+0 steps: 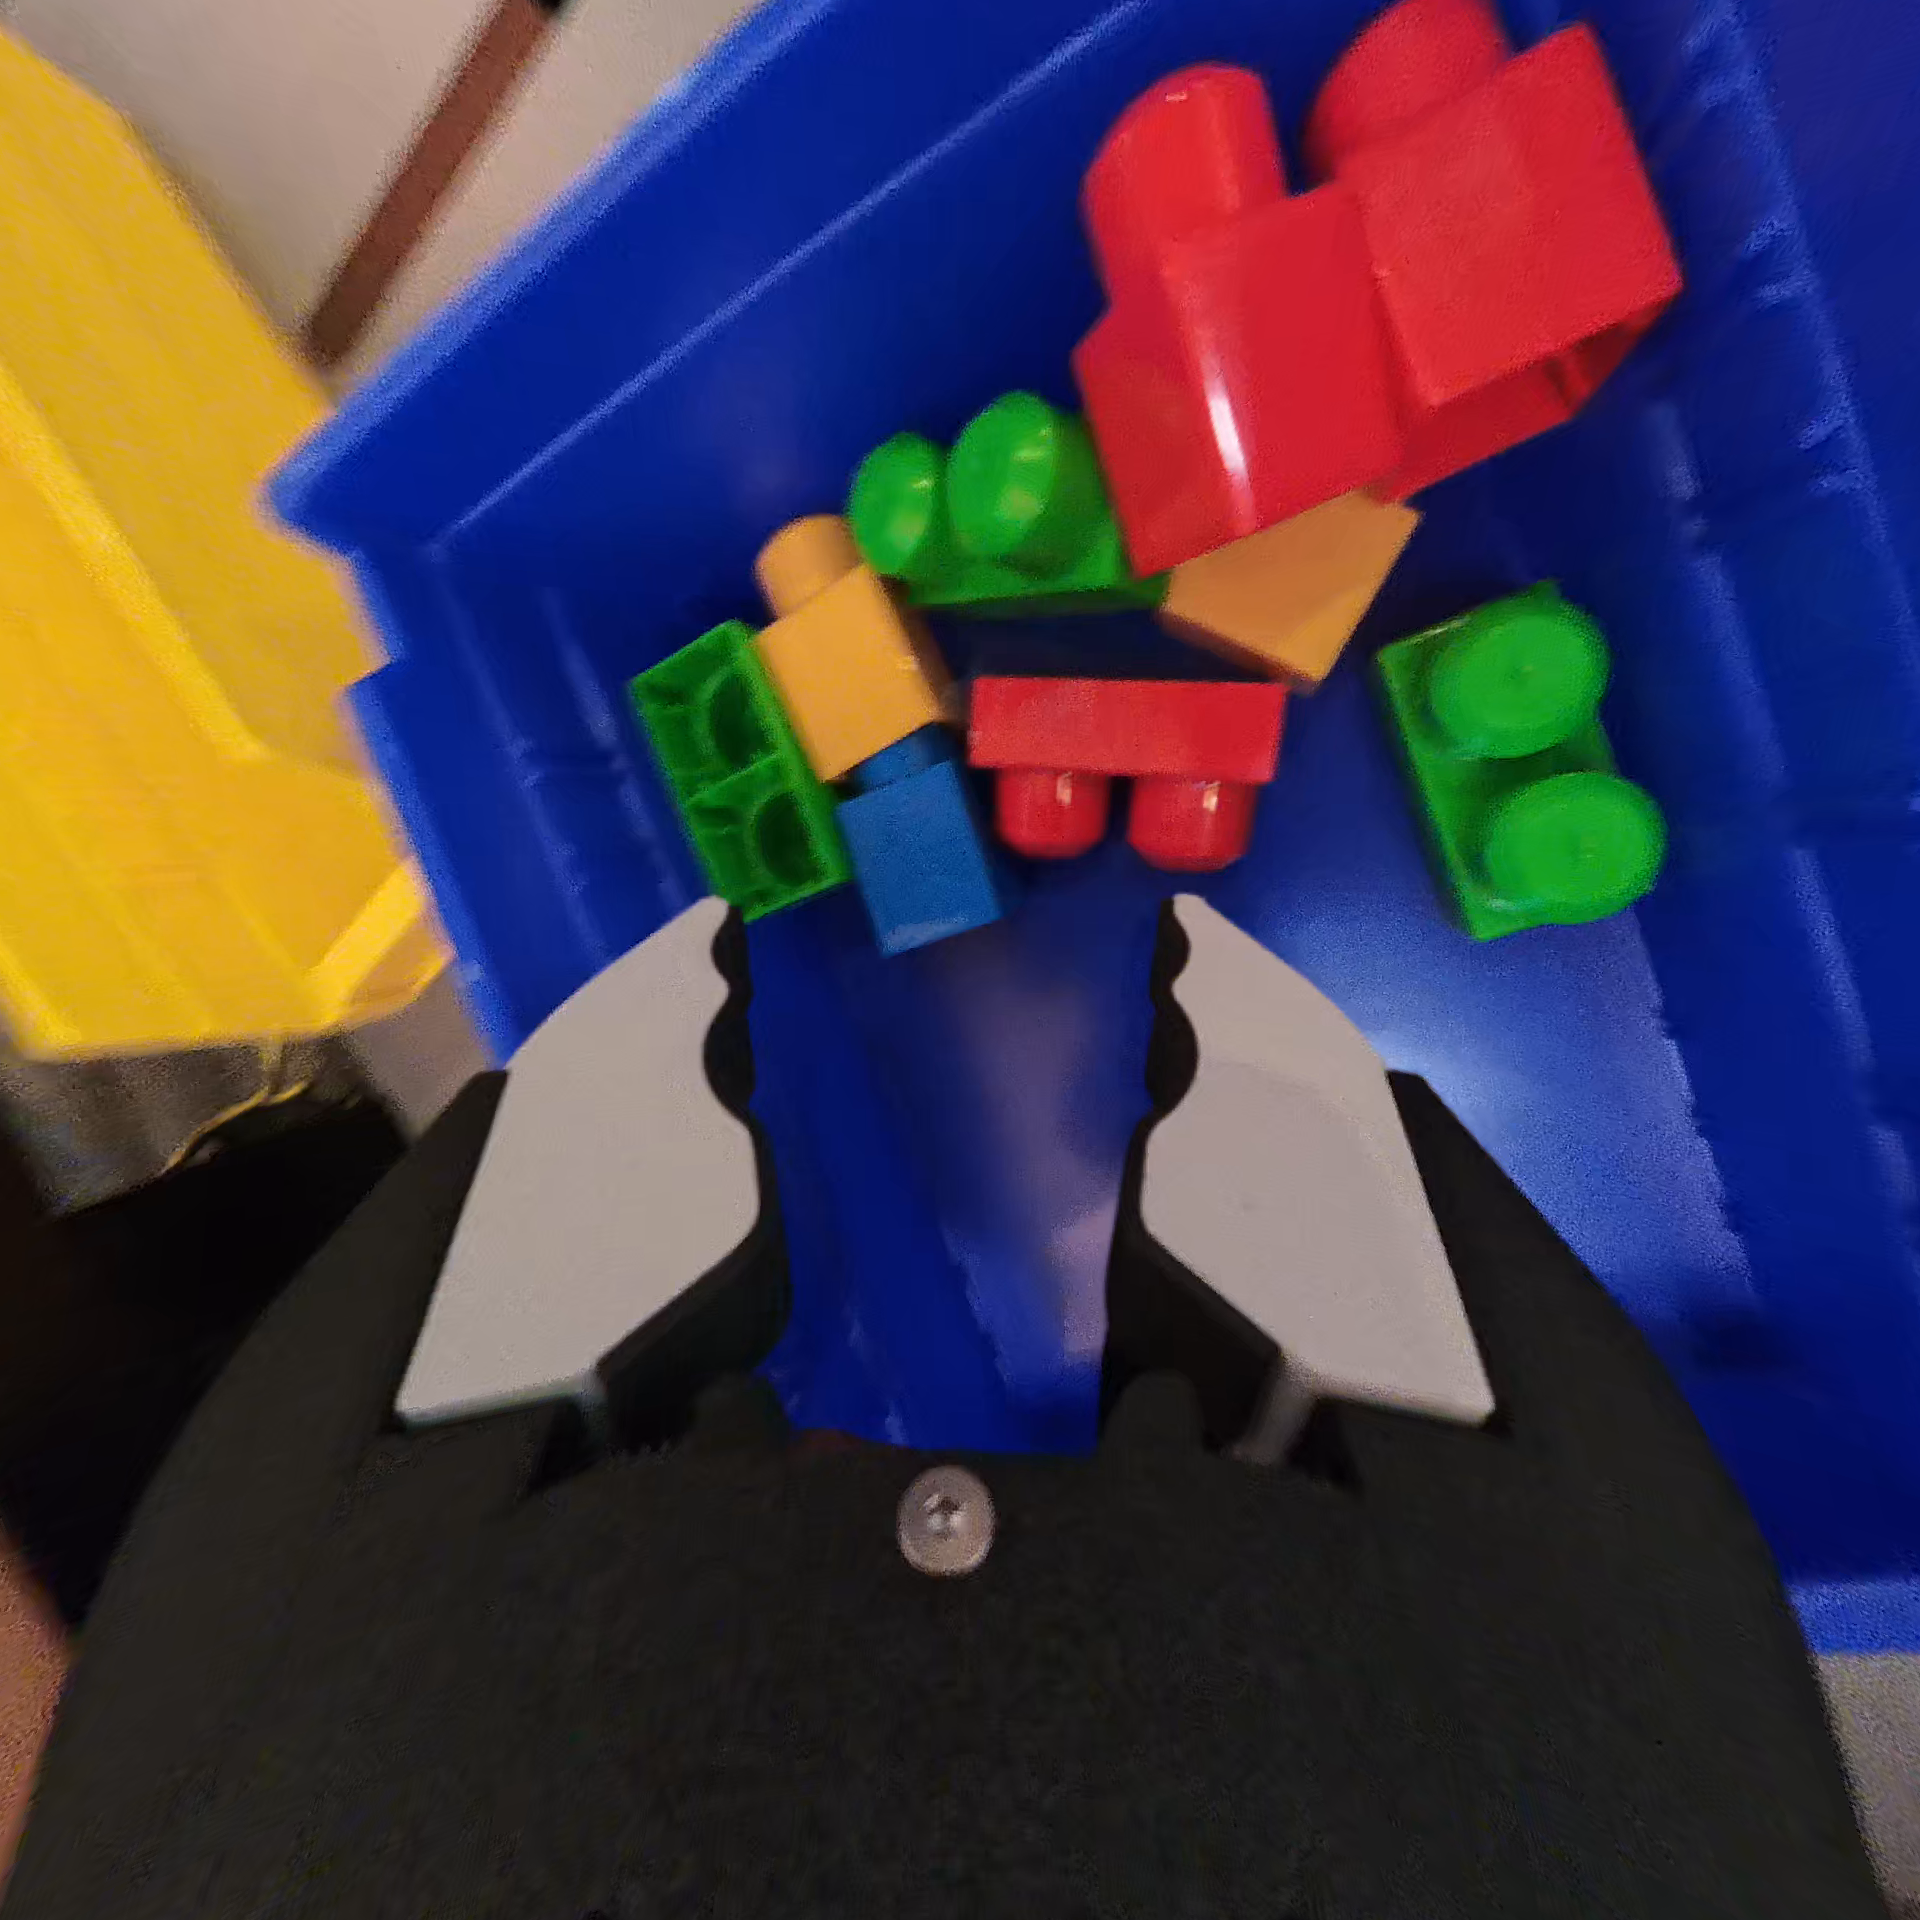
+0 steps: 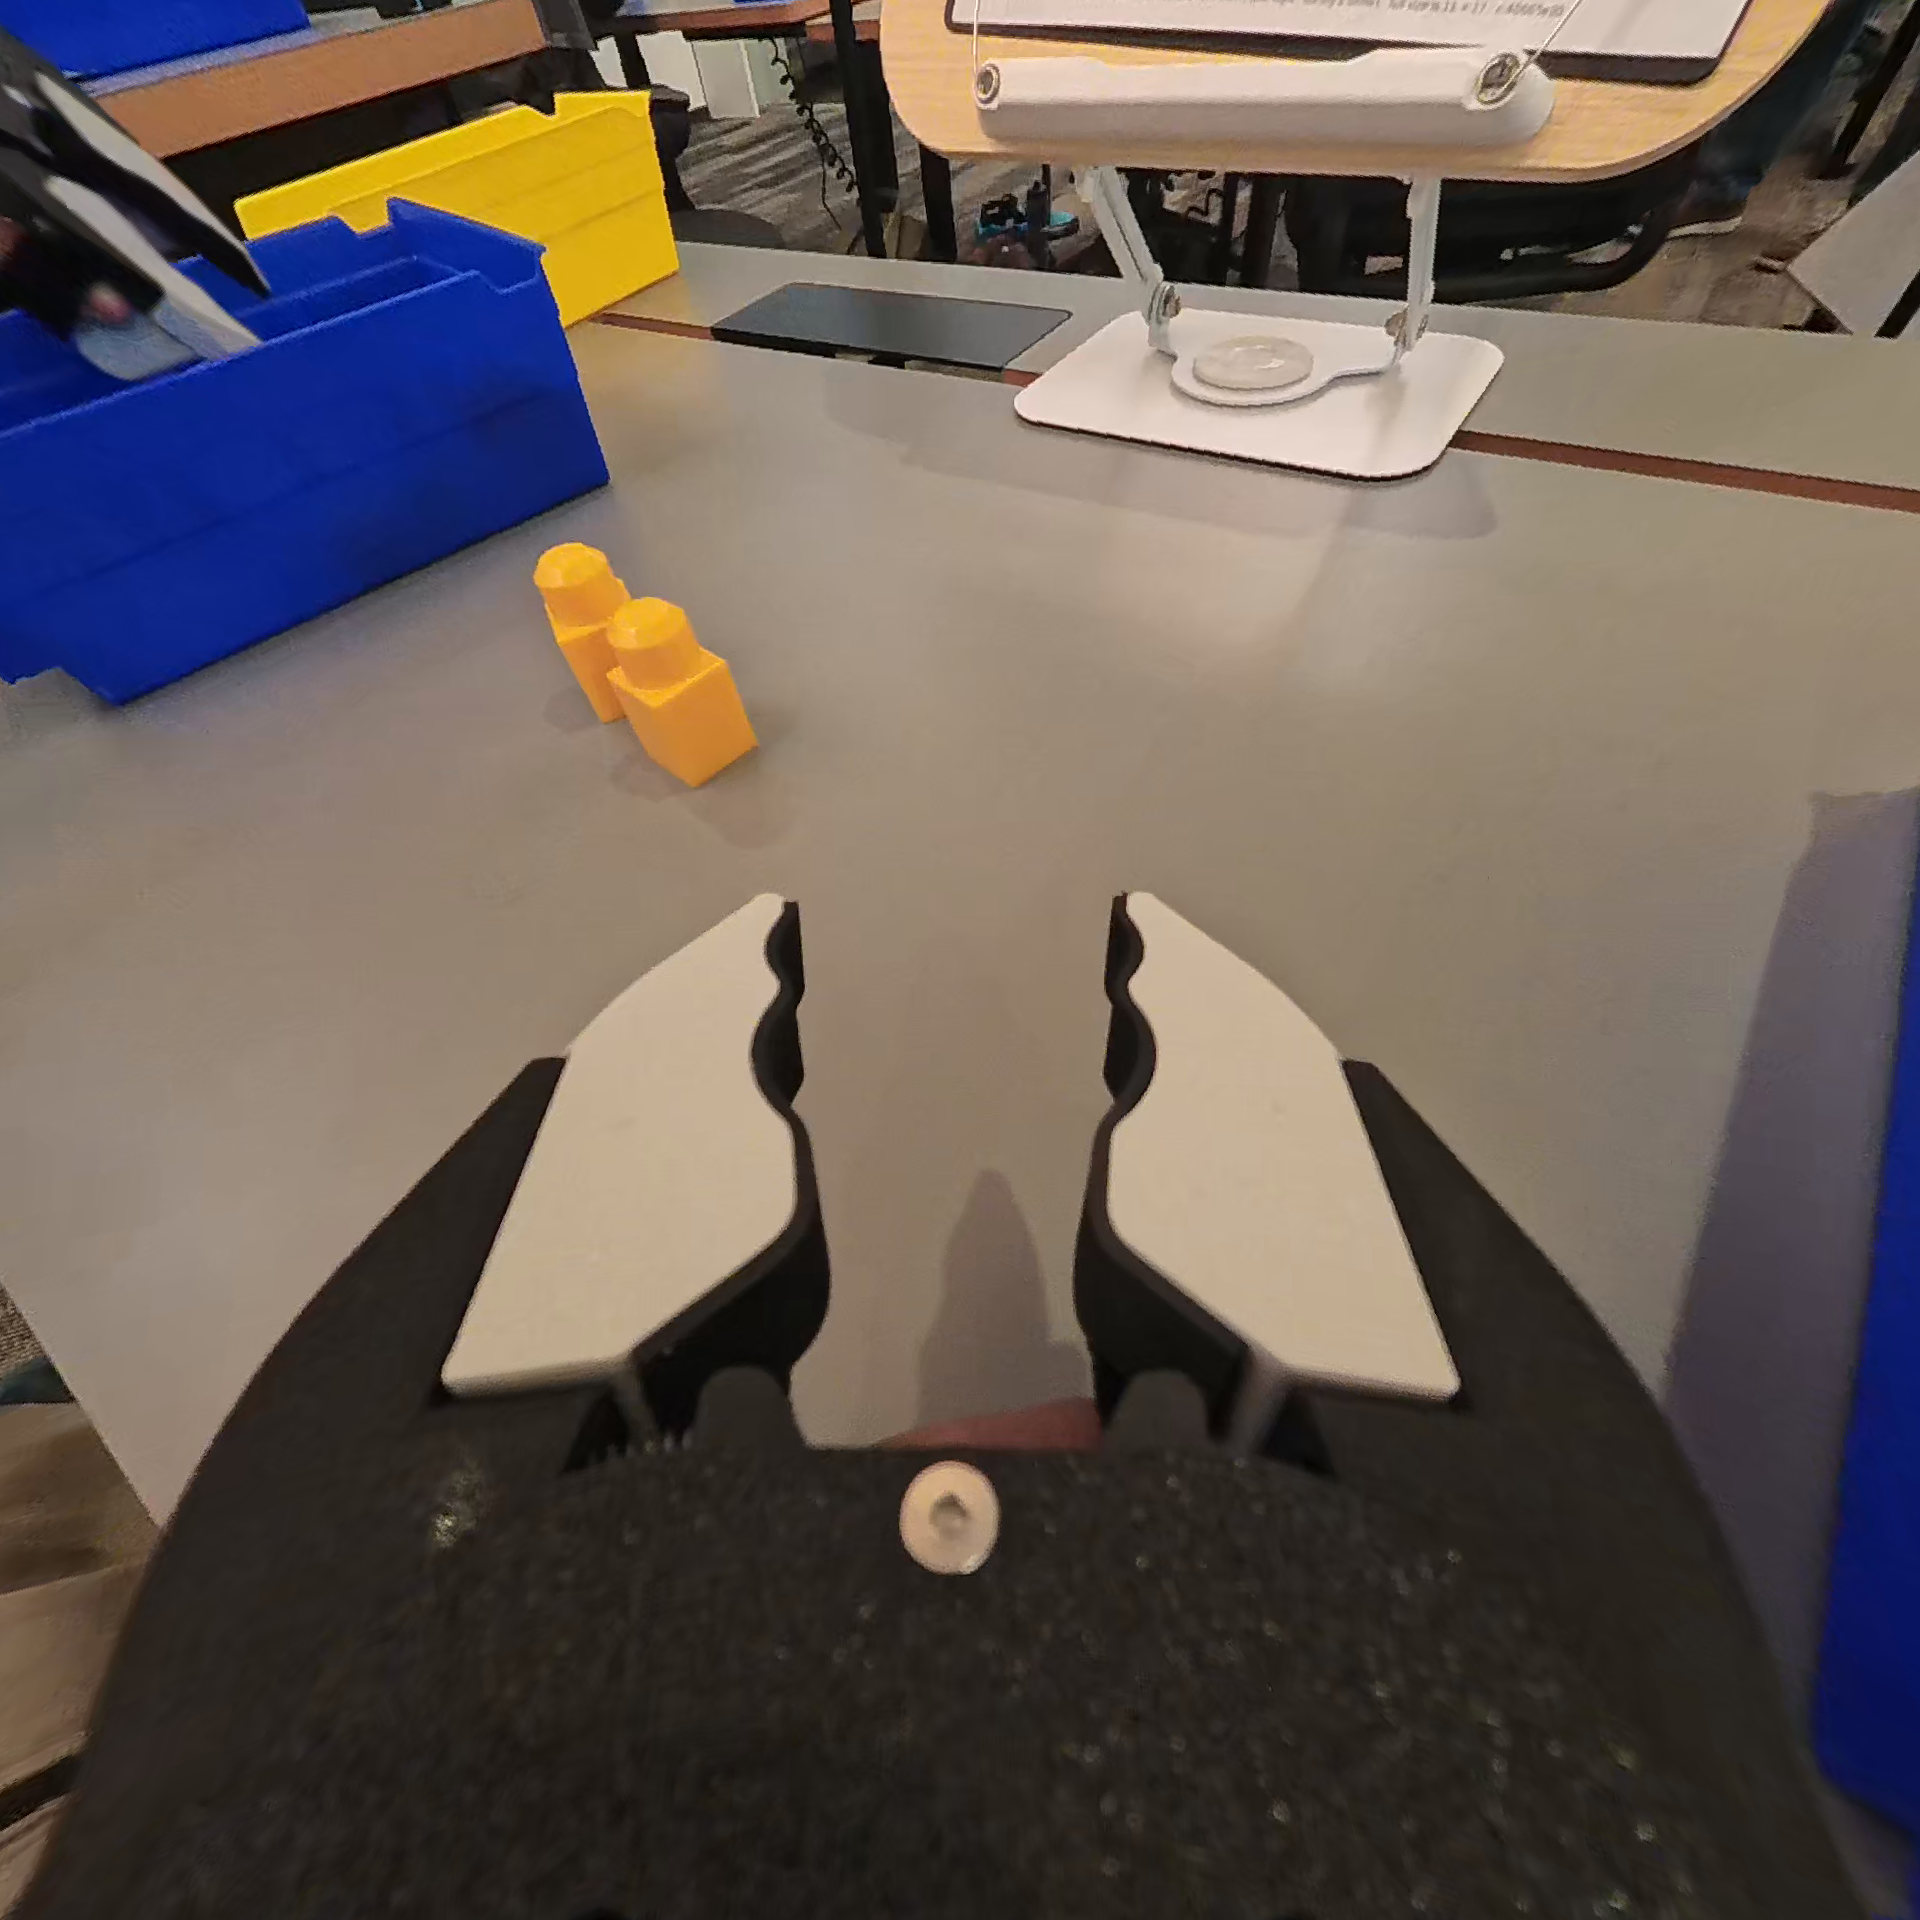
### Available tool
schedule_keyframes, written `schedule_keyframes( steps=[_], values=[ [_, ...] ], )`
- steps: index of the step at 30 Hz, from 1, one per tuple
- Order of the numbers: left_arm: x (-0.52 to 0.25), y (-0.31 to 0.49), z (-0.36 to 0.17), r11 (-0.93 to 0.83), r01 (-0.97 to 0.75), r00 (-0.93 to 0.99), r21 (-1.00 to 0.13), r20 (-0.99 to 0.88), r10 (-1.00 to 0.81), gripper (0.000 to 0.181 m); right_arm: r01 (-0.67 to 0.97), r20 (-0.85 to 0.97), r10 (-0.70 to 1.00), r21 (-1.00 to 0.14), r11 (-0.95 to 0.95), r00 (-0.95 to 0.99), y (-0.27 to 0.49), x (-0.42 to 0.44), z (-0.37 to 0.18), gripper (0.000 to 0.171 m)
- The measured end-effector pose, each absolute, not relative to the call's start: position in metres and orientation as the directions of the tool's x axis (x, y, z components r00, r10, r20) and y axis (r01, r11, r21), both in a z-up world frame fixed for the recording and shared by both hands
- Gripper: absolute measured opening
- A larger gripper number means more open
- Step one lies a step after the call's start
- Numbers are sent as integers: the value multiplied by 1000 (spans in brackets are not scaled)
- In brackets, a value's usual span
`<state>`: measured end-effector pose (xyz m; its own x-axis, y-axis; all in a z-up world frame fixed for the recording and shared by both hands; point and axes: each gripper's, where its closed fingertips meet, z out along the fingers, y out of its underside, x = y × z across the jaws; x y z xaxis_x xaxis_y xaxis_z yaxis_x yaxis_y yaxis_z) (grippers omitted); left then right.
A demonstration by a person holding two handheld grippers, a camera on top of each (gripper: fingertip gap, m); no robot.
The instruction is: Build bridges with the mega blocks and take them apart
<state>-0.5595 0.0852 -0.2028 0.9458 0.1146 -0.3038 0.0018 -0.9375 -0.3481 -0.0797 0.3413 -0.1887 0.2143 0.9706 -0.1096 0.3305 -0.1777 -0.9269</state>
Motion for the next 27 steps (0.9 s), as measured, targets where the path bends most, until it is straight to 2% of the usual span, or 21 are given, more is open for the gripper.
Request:
schedule_keyframes(
  steps=[2, 5, 9, 11, 14, 18, 19, 20, 27],
  values=[
    [-548, 90, -221, -960, -118, 965, -252, -256, -51, 79, 333, -105, 970, -926, -175, 218, 343, -78, -189, 56],
    [-546, 95, -233, -929, -347, 898, -127, -329, -291, 80, 331, -104, 968, -927, -178, 228, 348, -73, -188, 56],
    [-525, 113, -238, -833, -539, 825, -129, -281, -490, 64, 338, -103, 964, -923, -184, 244, 353, -69, -190, 56],
    [-520, 114, -244, -796, -597, 790, -100, -249, -561, 63, 343, -96, 963, -921, -182, 252, 354, -67, -189, 56],
    [-525, 113, -250, -769, -638, 756, -49, -230, -613, 69, 346, -84, 959, -921, -179, 272, 356, -64, -187, 56],
    [-534, 105, -264, -745, -666, 732, 28, -164, -661, 67, 358, -78, 952, -915, -187, 296, 357, -61, -188, 56],
    [-532, 101, -269, -734, -678, 725, 38, -124, -677, 58, 360, -74, 951, -914, -185, 302, 357, -61, -187, 56],
    [-529, 103, -269, -730, -684, 725, 14, -100, -681, 52, 360, -68, 949, -915, -182, 307, 356, -60, -186, 56],
    [-532, 100, -266, -720, -694, 711, 27, -133, -691, 51, 355, -69, 946, -916, -186, 316, 352, -63, -182, 55]
  ],
)
